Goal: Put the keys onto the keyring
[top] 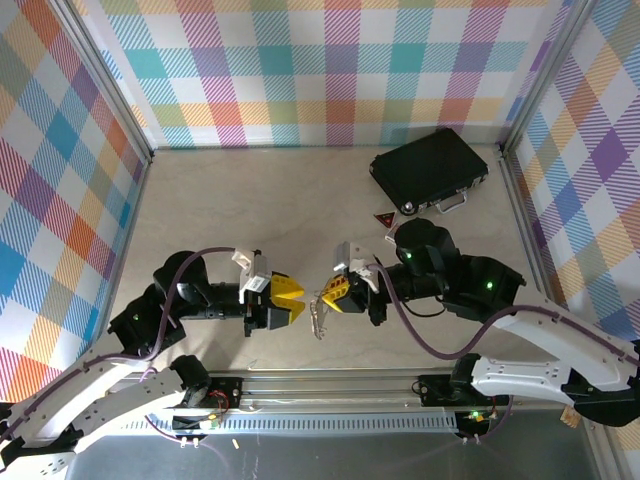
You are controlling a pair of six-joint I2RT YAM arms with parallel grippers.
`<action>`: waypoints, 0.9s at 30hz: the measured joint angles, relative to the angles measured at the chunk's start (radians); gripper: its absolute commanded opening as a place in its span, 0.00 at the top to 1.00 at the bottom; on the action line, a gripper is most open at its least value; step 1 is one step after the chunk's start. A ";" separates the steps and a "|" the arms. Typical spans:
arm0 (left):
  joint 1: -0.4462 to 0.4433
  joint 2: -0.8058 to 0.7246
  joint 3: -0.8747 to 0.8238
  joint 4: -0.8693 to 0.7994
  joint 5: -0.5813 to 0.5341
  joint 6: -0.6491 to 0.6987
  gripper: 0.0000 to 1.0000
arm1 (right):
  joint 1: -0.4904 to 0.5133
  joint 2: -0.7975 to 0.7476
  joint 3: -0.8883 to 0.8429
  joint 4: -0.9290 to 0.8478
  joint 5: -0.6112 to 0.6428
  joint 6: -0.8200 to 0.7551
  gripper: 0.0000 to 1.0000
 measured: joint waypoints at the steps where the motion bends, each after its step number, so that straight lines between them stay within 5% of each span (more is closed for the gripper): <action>1: 0.000 0.010 0.018 -0.034 0.000 0.016 0.66 | 0.000 0.016 0.022 -0.035 0.000 -0.016 1.00; 11: -0.006 0.138 0.125 -0.176 0.034 0.129 0.65 | 0.006 0.108 0.057 -0.216 0.014 -0.098 1.00; 27: -0.026 0.233 0.126 -0.196 0.096 0.150 0.76 | 0.012 0.117 0.064 -0.226 0.010 -0.115 1.00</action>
